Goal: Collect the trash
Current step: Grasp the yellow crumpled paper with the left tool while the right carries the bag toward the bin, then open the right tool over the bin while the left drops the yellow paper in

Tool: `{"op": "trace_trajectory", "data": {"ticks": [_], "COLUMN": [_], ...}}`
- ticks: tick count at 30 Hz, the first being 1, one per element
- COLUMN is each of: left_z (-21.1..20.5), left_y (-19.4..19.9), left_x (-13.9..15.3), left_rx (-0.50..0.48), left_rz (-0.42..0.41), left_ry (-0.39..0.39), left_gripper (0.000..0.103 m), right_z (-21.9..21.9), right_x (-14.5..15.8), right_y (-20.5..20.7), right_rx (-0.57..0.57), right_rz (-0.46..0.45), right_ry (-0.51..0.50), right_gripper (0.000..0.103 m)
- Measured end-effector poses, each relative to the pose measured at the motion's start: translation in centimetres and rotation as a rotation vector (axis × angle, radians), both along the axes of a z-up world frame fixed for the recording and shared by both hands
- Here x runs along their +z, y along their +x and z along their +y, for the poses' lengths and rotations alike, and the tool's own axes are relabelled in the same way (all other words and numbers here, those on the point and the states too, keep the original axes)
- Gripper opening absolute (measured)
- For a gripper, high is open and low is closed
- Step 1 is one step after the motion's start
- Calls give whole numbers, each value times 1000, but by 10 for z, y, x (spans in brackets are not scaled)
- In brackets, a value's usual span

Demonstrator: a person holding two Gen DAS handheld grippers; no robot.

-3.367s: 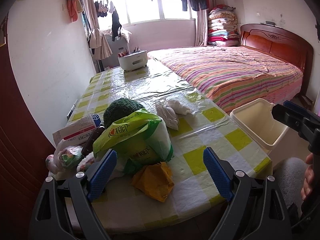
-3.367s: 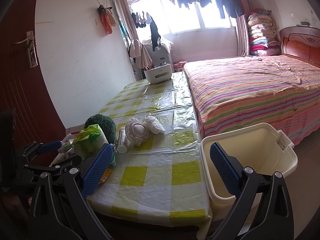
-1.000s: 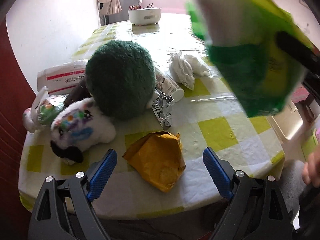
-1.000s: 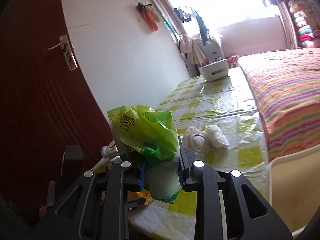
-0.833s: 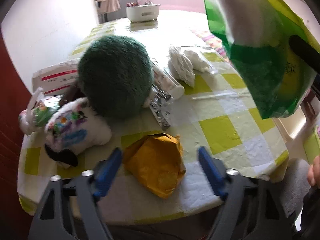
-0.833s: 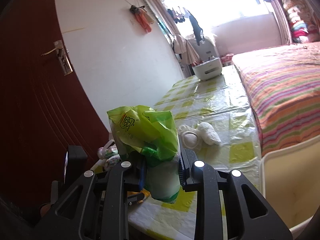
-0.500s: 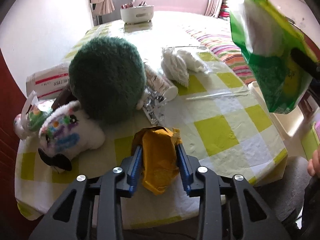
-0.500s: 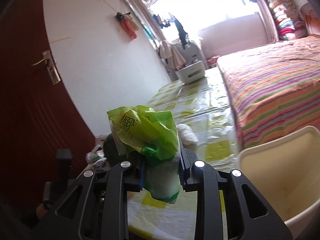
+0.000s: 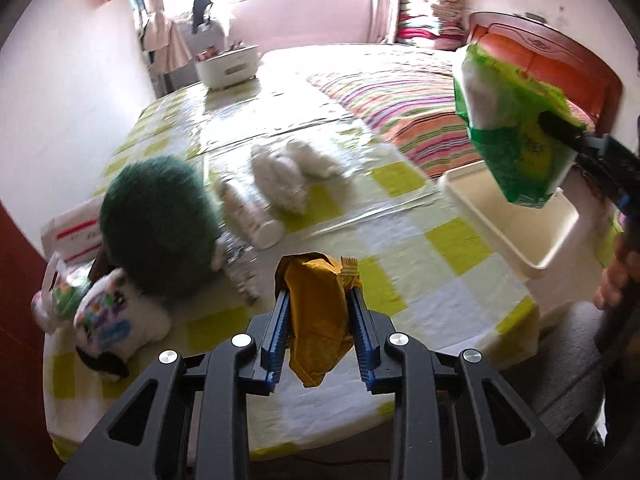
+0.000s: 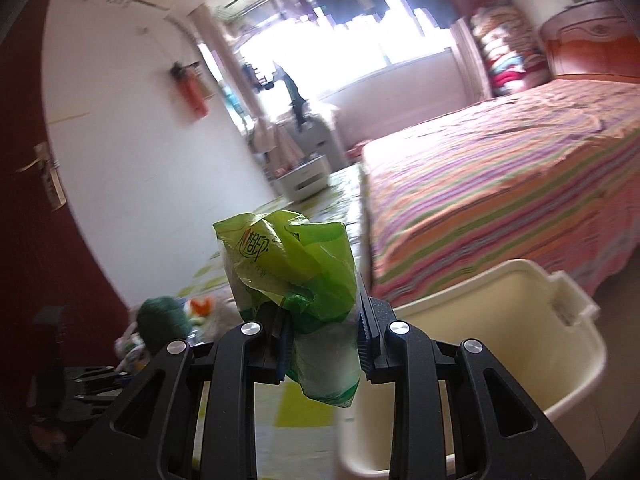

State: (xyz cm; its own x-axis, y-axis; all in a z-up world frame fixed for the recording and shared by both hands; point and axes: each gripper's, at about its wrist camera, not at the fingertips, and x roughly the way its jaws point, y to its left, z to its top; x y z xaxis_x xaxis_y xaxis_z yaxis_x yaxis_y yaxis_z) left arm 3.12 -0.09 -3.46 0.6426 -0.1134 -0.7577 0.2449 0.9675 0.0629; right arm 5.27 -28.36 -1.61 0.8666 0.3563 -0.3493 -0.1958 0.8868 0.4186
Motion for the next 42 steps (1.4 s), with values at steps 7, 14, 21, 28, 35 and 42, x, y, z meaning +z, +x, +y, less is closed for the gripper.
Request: {"op": "trace_trajectory", "data": {"ticks": [7,14,21,28,35,42], "left_z": [-29,-65,-95,-125,-164,-203], "left_y": [4,6,9,26,49,64], "left_x": [7,13,18,19,14,-4], "left_rx": [-64,-143,-213,-279,-356,-392], "left_rz": [0,9,2,39,96,127], "left_ry": [-24,-48,-49,-88,-125,-100], "left_gripper": [28,29,29,29,29,34], "right_z": [-35,-46,-60,-90,-109,-115], "right_x": [-21,-27,-33,-39,-45,-45], "right_y": [3,2,-2,-23,-38,-43], "right_rx": [-150,-230,-292,-399,-468,-493], "right_rz": [43,57,60,-18,-48,-69], "right_ry": [-1,23,67,207,278,296], "right_gripper": [27,31,70,74,77,78]}}
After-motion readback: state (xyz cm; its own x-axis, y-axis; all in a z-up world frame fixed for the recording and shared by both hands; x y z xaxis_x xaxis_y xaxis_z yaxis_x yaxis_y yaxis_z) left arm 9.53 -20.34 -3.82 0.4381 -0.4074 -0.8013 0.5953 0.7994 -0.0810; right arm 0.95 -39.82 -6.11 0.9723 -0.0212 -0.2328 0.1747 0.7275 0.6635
